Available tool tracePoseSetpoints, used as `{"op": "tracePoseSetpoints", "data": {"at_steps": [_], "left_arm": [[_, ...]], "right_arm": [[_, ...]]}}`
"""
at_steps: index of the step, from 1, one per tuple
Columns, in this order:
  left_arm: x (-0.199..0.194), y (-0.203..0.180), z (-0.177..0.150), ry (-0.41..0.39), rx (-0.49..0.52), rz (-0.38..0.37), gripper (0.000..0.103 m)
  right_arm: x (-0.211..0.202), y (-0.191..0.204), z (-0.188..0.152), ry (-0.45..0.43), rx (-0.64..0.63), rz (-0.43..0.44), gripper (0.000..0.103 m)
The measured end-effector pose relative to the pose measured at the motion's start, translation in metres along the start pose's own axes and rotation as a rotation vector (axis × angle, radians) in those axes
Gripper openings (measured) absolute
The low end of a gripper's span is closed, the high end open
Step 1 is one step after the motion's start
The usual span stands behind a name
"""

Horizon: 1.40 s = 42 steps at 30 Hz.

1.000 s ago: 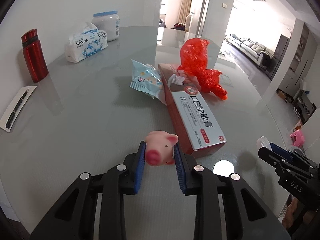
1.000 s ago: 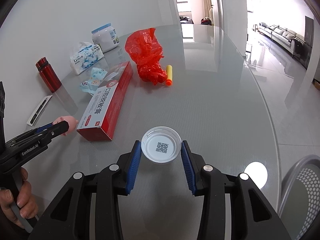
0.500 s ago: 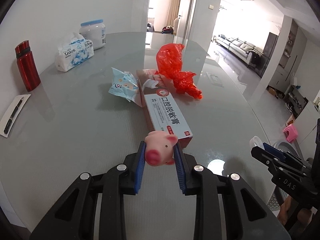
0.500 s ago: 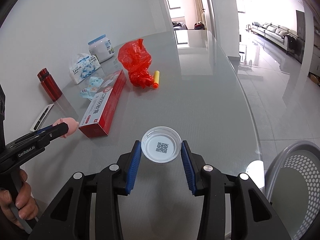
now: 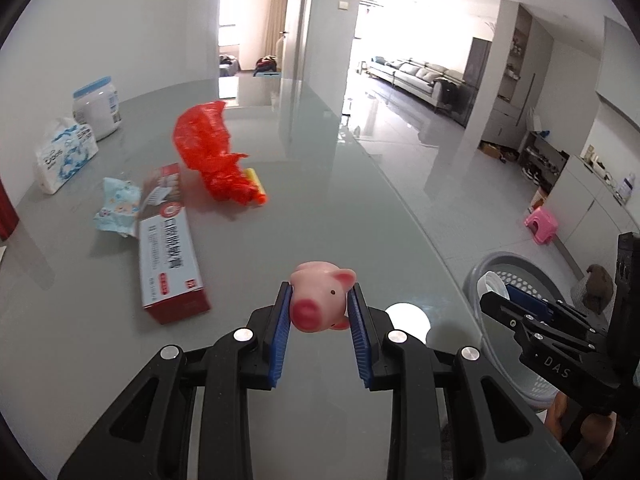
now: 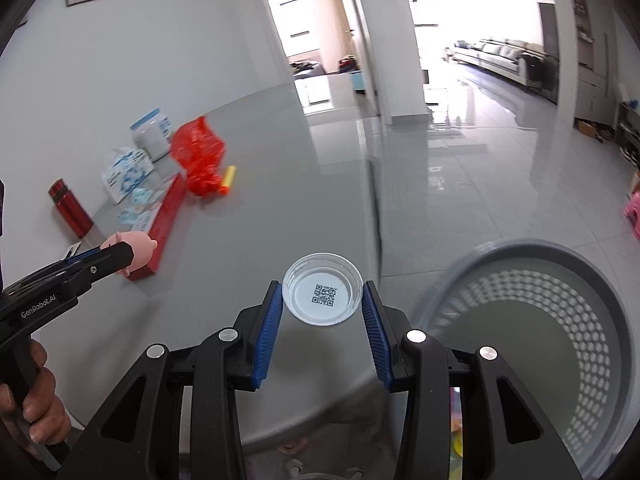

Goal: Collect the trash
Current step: 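Carry the cap and pig over the grey basket and open both tools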

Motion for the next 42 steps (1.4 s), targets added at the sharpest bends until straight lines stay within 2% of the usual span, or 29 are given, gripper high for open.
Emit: {"op": "tracePoseSetpoints", "data": {"at_steps": [4,10,16,21,26,38,40,42], "left_arm": [[0.013,-0.044,0.003,0.022,0.067,-0.063,0.028],[0.034,-0.105,-0.001,0.059,0.175,-0.120,0.028],[0.054,-0.159,-0.011,0.101,0.270,-0.173,0.028],[0.069,-0.193,-0.022,0.142,0.327,-0.215,0.028],[0.084,-0.213,-0.030,0.173,0.379,-0.227,0.028],[0.097,-0.225,-0.038,0.213,0.406,-0.219,0.029],[0.095,-0.224,-0.038,0.215,0.405,-0.213,0.036],[0.095,-0.223,-0.037,0.211,0.398,-0.209,0.050]], "right_arm": [[-0.016,-0.042,-0.013,-0.011,0.068,-0.057,0.039],[-0.038,-0.098,-0.038,-0.020,0.178,-0.123,0.039],[-0.050,-0.137,-0.064,-0.008,0.259,-0.178,0.039],[-0.051,-0.153,-0.080,0.013,0.314,-0.200,0.040],[-0.048,-0.162,-0.091,0.034,0.342,-0.200,0.040],[-0.050,-0.173,-0.100,0.033,0.372,-0.196,0.040],[-0.050,-0.175,-0.100,0.028,0.377,-0.198,0.044],[-0.050,-0.173,-0.097,0.021,0.379,-0.198,0.049]]}}
Point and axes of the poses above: each gripper's, at about its wrist camera, not at the fingertips, and x roughly the way its jaws point, y to its left, z to its top, the point moved 8 cm from there along x, roughly the way its jaws point, and after that the axes turned 10 degrees about y, right-handed, at the moved point
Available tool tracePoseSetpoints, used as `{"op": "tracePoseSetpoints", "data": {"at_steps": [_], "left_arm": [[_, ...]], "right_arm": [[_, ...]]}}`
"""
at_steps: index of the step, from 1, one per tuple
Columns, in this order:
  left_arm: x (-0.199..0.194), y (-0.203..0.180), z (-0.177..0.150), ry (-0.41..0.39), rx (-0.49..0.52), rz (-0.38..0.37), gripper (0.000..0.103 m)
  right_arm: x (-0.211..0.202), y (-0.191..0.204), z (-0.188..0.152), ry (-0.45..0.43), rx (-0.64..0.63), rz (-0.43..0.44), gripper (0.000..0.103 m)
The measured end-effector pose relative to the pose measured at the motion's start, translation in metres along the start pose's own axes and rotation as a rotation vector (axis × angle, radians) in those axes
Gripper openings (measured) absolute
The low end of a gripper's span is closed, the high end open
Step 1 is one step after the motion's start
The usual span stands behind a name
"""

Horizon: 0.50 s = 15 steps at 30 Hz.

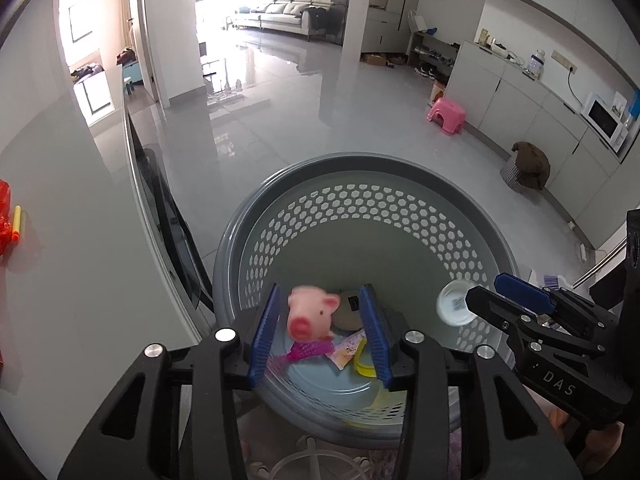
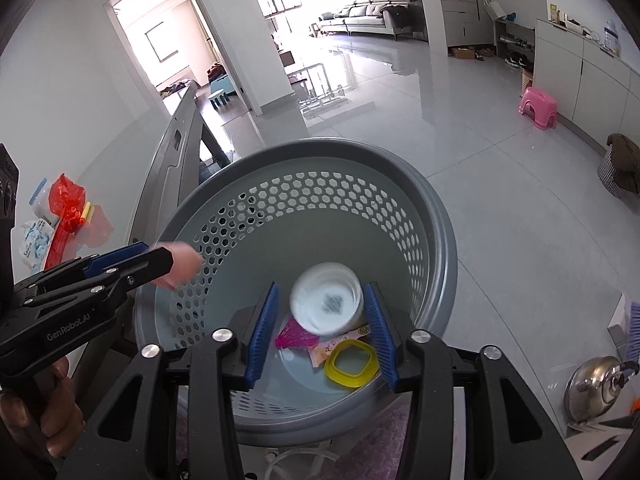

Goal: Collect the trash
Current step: 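Carry the cap and pig over the grey basket and open both tools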

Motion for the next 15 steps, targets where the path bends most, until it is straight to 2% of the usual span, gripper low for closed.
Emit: {"op": "tracePoseSetpoints", "data": {"at_steps": [2,15], "left_arm": [[-0.0010,0.0000,-0.0001,-0.005,-0.004,0.001,0.053],[0.0002,-0.0011,-0.0011,-0.007,-0.006,0.008,0.053]], "right_arm": [[-0.0008,0.0004,-0.0002,-0.005,0.000,0.000,0.051],[-0.0025,-0.0012,-0.0014,-0.009,0.001,-0.003,0.051]]}}
Point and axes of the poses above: each gripper's, at about its wrist camera, not at the fingertips, and x roughly the way its jaws point, y to its left, z to its top, the point moved 8 cm from there along x, roughly the way its jaws point, and after that the axes turned 10 degrees about y, right-handed, at the moved point
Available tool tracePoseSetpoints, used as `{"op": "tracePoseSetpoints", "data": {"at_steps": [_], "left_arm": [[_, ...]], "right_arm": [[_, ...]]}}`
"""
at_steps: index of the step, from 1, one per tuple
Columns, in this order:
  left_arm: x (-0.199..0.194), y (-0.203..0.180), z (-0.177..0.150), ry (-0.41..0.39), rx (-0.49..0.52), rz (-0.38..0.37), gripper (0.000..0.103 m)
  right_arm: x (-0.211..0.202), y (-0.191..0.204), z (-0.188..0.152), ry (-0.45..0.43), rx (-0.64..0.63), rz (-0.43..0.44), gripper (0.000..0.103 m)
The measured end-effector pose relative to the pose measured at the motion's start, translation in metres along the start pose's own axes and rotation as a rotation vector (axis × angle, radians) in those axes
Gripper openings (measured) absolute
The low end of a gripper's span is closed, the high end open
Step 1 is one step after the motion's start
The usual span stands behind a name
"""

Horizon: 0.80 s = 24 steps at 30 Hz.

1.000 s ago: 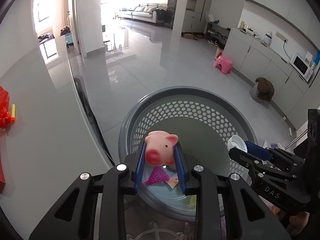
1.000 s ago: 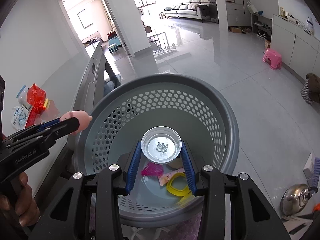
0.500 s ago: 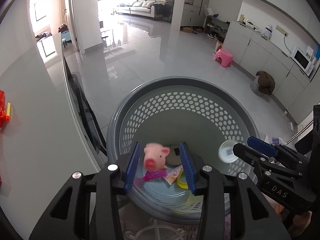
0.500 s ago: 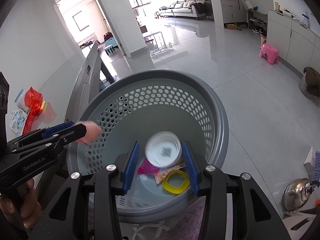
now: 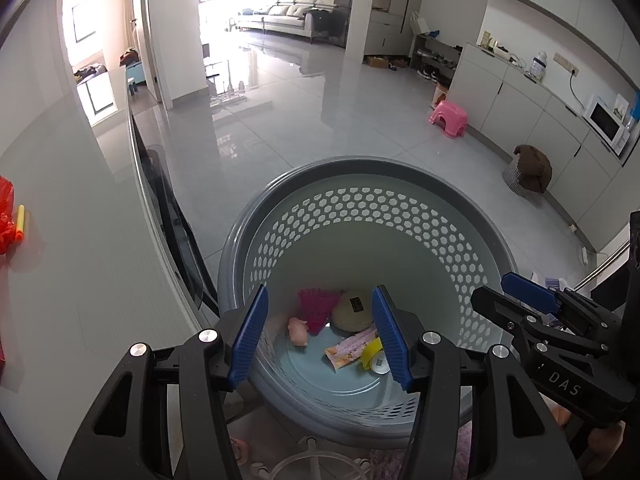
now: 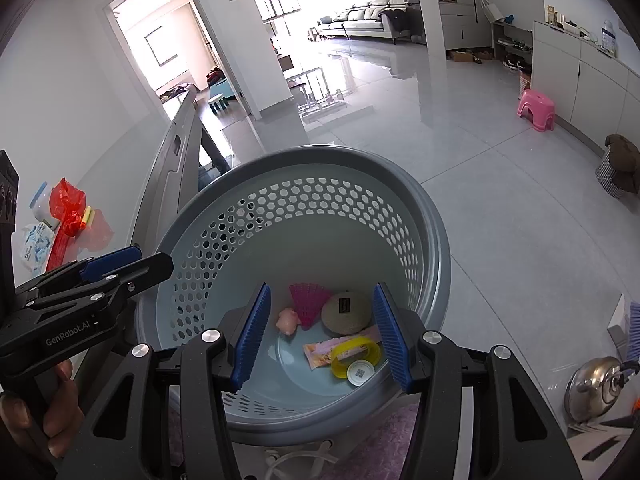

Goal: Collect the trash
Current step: 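Move both open tools back over the table toward the toothpaste box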

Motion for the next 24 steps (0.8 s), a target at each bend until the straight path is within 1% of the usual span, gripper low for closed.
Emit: {"op": "tracePoseSetpoints", "data": {"at_steps": [5,6,9,13,17,18,21,24], "left_arm": [[-0.003,0.004,-0.002,-0.008,-0.011,0.011,0.056],[-0.004,0.006,-0.002,-0.010,-0.015,0.009,0.059],[-0.009,0.010,-0.002,-0.022,-0.029,0.009,0.062],[-0.015,0.017,-0.003,-0.033,-0.043,0.016,0.063],[-0.022,0.025,-0.004,-0.048,-0.059,0.027,0.066],[-0.024,0.028,-0.004,-0.053,-0.065,0.031,0.067],[-0.031,0.034,-0.006,-0.068,-0.080,0.041,0.071],[-0.038,0.043,-0.009,-0.082,-0.099,0.053,0.074]], "right_arm": [[-0.003,-0.002,0.000,-0.002,-0.003,-0.001,0.052],[-0.004,-0.001,0.000,-0.004,-0.004,-0.001,0.052],[-0.007,0.000,0.001,-0.010,-0.009,0.000,0.054],[-0.011,0.006,0.002,-0.016,-0.018,0.003,0.055],[-0.014,0.013,0.003,-0.026,-0.032,0.005,0.057],[-0.015,0.015,0.002,-0.029,-0.036,0.006,0.057],[-0.018,0.022,0.004,-0.039,-0.048,0.012,0.062],[-0.021,0.031,0.005,-0.047,-0.068,0.020,0.062]]}}
Point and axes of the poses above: each gripper's, at about its wrist camera, not at the fingertips, and x roughly the way its jaws point, y to its left, z to its top, the point moved 8 cm from there along x, roughly the way its jaws point, and after that the axes turned 10 degrees about y, right-handed, at the moved point
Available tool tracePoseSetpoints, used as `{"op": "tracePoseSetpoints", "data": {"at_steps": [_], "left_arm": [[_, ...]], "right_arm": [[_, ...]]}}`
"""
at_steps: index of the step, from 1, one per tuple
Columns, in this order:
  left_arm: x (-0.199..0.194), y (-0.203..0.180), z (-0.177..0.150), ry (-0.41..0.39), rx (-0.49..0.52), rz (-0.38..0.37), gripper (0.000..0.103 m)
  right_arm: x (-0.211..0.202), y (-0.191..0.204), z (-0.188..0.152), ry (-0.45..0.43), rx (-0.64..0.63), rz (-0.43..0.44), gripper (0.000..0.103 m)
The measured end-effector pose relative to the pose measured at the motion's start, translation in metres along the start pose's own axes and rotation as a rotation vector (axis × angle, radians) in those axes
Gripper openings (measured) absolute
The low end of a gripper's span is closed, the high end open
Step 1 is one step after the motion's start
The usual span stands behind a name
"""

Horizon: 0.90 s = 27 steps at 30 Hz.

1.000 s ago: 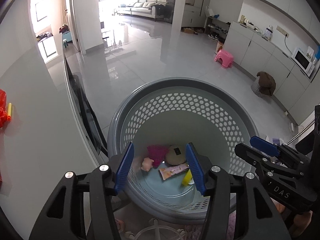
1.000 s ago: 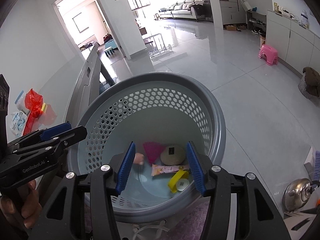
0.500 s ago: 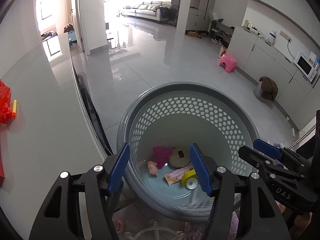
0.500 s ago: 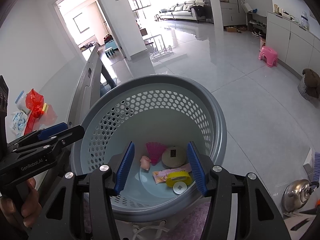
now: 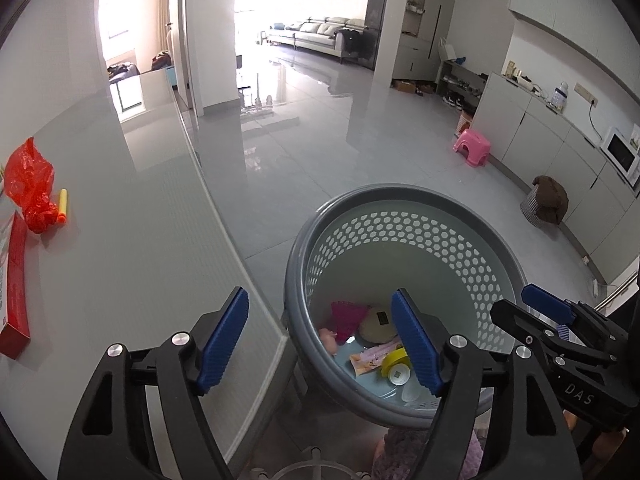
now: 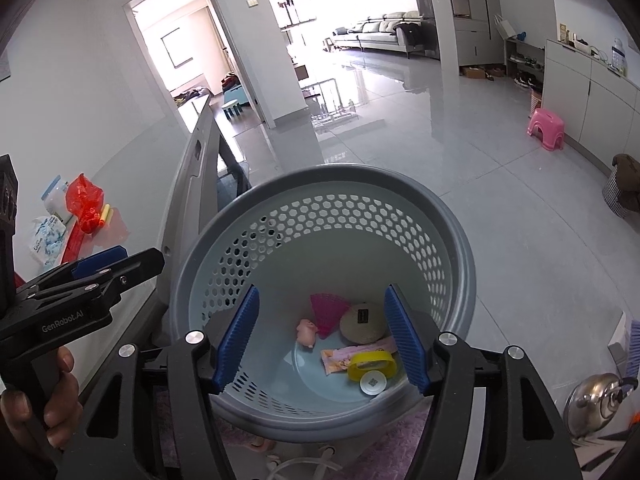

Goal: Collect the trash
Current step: 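Move both open tools back over the table toward the toothpaste box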

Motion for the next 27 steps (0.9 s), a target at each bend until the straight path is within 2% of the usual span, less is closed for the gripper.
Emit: {"op": "tracePoseSetpoints", "data": {"at_steps": [5,12,27], "left_arm": [[-0.016,0.024,-0.003,-0.033,-0.052,0.025,0.080],[-0.041,0.077,-0.015,-0.072,-0.148,0.094,0.090],[-0.098,0.216,-0.040,-0.156,-0.428,0.314,0.094]], "right_arm": [[-0.003,0.021,0.004,-0.015,-0.043,0.021,0.067],[0.011,0.072,0.011,-0.004,-0.136,0.080,0.067],[0.049,0.200,0.029,0.049,-0.374,0.221,0.069]]}}
Point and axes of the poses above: each gripper's, at about its wrist camera, not at the fingertips, and x roughly the way its jaws point, y to its left, z to its top, the point moved 8 cm from there along x, roughly the way its jaws point, and after that the axes turned 10 degrees about y, right-handed, at the moved point
